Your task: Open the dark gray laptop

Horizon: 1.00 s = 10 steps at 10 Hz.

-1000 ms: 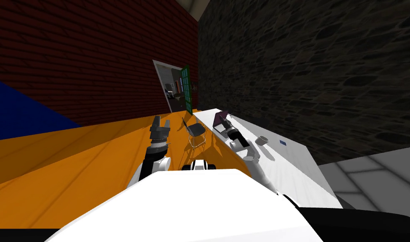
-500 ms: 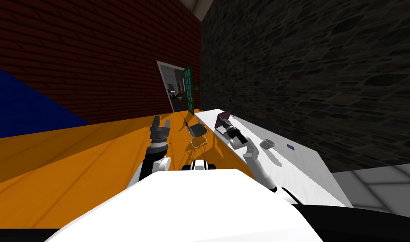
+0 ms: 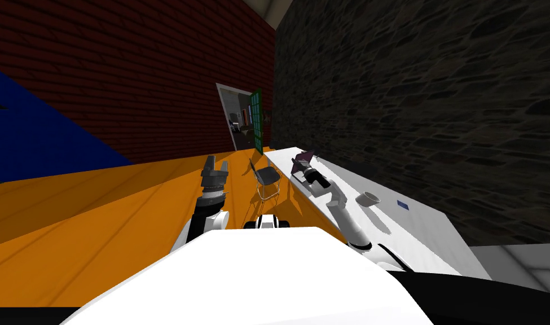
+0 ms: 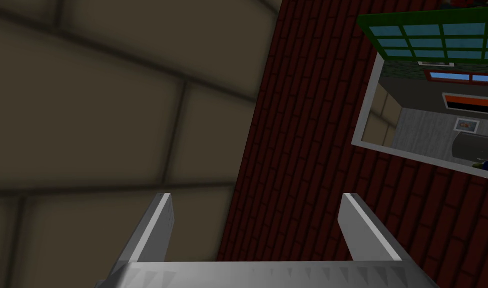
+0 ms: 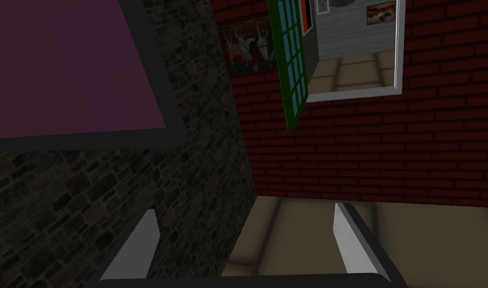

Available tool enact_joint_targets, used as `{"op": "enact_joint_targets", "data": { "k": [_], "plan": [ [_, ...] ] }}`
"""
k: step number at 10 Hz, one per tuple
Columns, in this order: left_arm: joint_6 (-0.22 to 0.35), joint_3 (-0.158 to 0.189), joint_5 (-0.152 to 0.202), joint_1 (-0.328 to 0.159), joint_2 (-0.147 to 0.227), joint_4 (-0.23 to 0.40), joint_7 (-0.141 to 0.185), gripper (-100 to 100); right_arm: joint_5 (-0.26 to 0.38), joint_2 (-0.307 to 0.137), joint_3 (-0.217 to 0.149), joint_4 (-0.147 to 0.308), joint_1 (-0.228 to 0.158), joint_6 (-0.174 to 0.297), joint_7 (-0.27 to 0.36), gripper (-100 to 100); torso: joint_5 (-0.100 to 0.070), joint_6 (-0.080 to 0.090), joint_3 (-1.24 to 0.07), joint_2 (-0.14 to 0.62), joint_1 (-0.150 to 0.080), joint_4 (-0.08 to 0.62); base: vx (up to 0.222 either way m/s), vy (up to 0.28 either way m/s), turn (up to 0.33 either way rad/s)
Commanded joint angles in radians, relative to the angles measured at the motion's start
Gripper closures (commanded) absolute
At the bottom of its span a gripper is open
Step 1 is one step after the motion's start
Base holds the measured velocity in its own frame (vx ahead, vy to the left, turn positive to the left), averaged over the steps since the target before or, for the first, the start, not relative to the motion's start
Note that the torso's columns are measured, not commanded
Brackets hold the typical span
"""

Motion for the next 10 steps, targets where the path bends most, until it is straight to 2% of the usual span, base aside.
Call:
{"op": "enact_joint_targets", "data": {
  "k": [1, 2, 3, 4, 6, 7, 9, 10],
  "plan": [
    [0.000, 0.000, 0.000, 0.000, 0.000, 0.000, 0.000, 0, -0.009, -0.038, 0.008, 0.031, -0.044, 0.073, 0.070, -100, 0.000, 0.000, 0.000, 0.001, 0.000, 0.000, 0.032, 0.013, 0.092],
    [0.000, 0.000, 0.000, 0.000, 0.000, 0.000, 0.000, 0, -0.009, -0.038, 0.008, 0.031, -0.044, 0.076, 0.075, -100, 0.000, 0.000, 0.000, 0.001, 0.001, 0.000, 0.032, 0.010, 0.052],
    [0.000, 0.000, 0.000, 0.000, 0.000, 0.000, 0.000, 0, -0.012, -0.062, 0.014, 0.050, -0.068, 0.117, 0.115, -100, 0.000, 0.000, 0.000, 0.001, 0.001, 0.000, 0.041, 0.008, 0.087],
    [0.000, 0.000, 0.000, 0.000, 0.000, 0.000, 0.000, 0, -0.012, -0.062, 0.014, 0.050, -0.068, 0.117, 0.118, -100, 0.000, 0.000, 0.000, 0.000, 0.000, 0.000, 0.038, 0.004, 0.044],
    [0.000, 0.000, 0.000, 0.000, 0.000, 0.000, 0.000, 0, -0.019, -0.109, 0.025, 0.084, -0.114, 0.182, 0.184, -100, 0.000, 0.000, 0.000, 0.000, 0.001, 0.000, 0.047, 0.014, 0.107],
    [0.000, 0.000, 0.000, 0.000, 0.000, 0.000, 0.000, 0, -0.019, -0.109, 0.025, 0.084, -0.114, 0.195, 0.199, -100, 0.000, 0.000, 0.000, 0.000, 0.001, 0.000, 0.045, 0.003, 0.047],
    [0.000, 0.000, 0.000, 0.000, 0.000, 0.000, 0.000, 0, -0.025, -0.154, 0.035, 0.114, -0.155, 0.255, 0.261, -100, 0.000, 0.000, 0.000, 0.001, 0.000, 0.000, 0.043, 0.008, 0.082],
    [0.000, 0.000, 0.000, 0.000, 0.000, 0.000, 0.000, 0, -0.025, -0.154, 0.035, 0.114, -0.155, 0.264, 0.271, -100, 0.000, 0.000, 0.000, 0.000, 0.001, 0.000, 0.031, 0.008, 0.049]
  ]
}}
